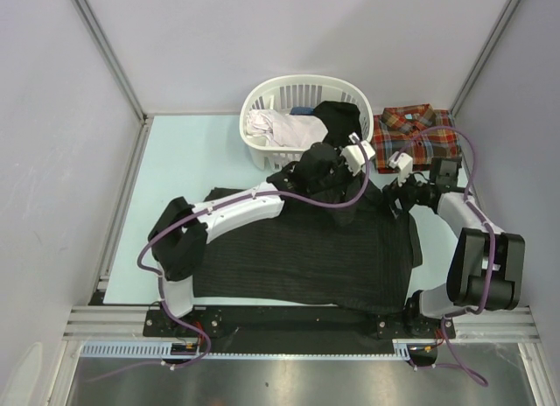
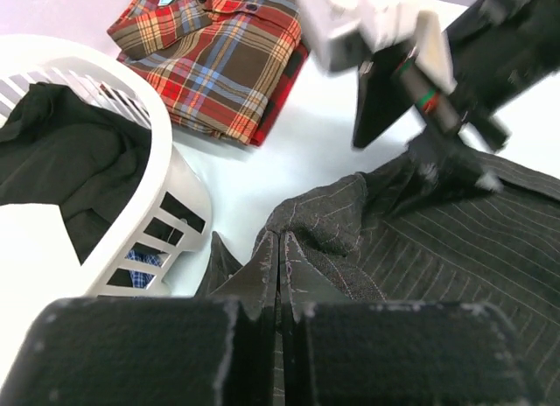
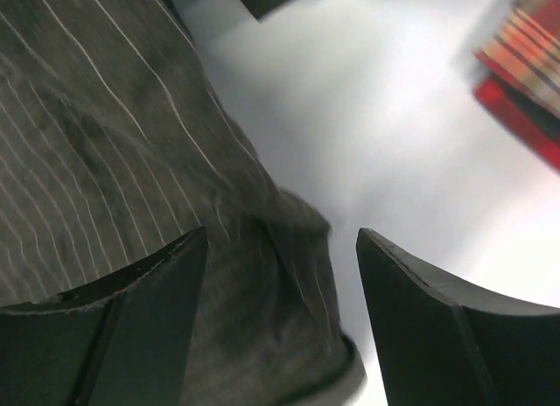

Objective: Fold and stack the long sleeve shirts
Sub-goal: Fold the shirt

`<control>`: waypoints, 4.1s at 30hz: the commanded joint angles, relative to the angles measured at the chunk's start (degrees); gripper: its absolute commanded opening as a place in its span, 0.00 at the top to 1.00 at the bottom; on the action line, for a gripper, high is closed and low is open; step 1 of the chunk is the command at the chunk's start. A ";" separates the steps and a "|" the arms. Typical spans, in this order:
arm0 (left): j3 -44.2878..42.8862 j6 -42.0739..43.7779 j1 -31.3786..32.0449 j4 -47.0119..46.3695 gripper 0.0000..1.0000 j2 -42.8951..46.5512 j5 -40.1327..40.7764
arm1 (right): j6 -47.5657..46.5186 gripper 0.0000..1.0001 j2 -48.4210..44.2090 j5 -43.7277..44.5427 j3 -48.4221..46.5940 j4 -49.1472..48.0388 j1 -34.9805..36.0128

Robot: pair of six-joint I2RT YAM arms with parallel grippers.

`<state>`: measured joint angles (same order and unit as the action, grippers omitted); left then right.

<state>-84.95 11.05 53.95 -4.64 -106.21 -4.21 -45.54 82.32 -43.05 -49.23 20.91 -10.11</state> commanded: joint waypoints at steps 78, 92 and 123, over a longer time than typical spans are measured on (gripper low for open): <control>-17.62 -16.15 -7.11 8.25 1.00 -15.08 -10.02 | 7.56 0.82 13.29 1.91 -13.34 -7.19 -1.76; -5.09 -4.03 -3.67 9.75 0.64 -7.44 -21.10 | 4.94 0.73 17.43 6.22 -14.58 -5.97 -3.95; 24.65 -4.02 -42.35 15.64 0.28 28.25 -15.50 | 42.02 0.10 -4.46 19.77 -14.06 -11.05 23.05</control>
<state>-59.61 6.26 12.86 15.14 -83.33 -24.25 -18.31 74.74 -35.97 -68.58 21.82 0.21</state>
